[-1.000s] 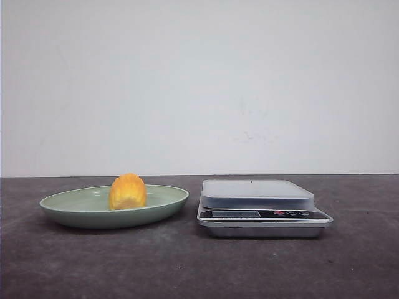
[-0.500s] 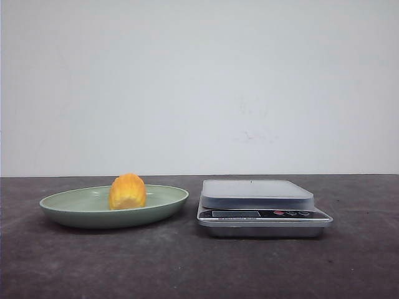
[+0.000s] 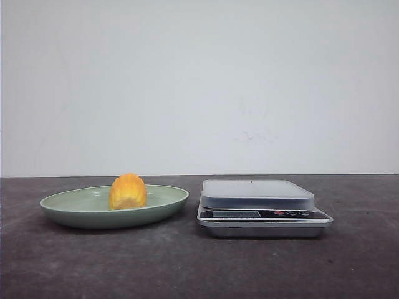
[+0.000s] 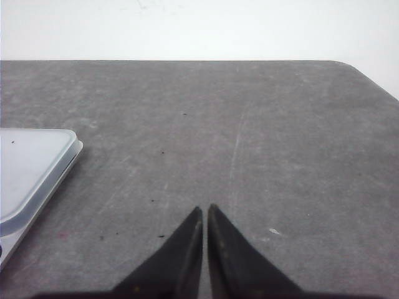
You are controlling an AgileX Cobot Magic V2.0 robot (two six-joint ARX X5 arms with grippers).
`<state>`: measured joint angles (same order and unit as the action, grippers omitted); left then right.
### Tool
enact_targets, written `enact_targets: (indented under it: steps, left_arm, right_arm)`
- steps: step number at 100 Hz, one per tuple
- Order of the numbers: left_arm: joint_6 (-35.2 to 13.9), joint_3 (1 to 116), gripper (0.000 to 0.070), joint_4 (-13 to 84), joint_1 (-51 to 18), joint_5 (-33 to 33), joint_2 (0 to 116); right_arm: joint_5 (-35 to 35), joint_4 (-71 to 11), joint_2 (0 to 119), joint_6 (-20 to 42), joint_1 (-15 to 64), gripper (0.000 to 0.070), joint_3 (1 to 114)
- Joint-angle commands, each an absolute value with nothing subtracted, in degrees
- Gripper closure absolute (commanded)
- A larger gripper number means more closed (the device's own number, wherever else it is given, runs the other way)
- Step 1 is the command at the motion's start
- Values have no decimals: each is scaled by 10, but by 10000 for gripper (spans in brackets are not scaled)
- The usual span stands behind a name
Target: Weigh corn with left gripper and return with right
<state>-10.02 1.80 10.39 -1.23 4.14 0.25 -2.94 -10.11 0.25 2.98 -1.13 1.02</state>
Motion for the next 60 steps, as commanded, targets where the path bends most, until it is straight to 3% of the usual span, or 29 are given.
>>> enact_targets:
  steps: [1, 60]
  left_arm:
    - [-95, 8, 700, 107, -11, 40, 2]
    - [-95, 8, 700, 107, -11, 40, 2]
  right_arm:
    - [-27, -100, 2, 34, -10, 693, 6]
    - [-29, -90, 2, 34, -10, 693, 6]
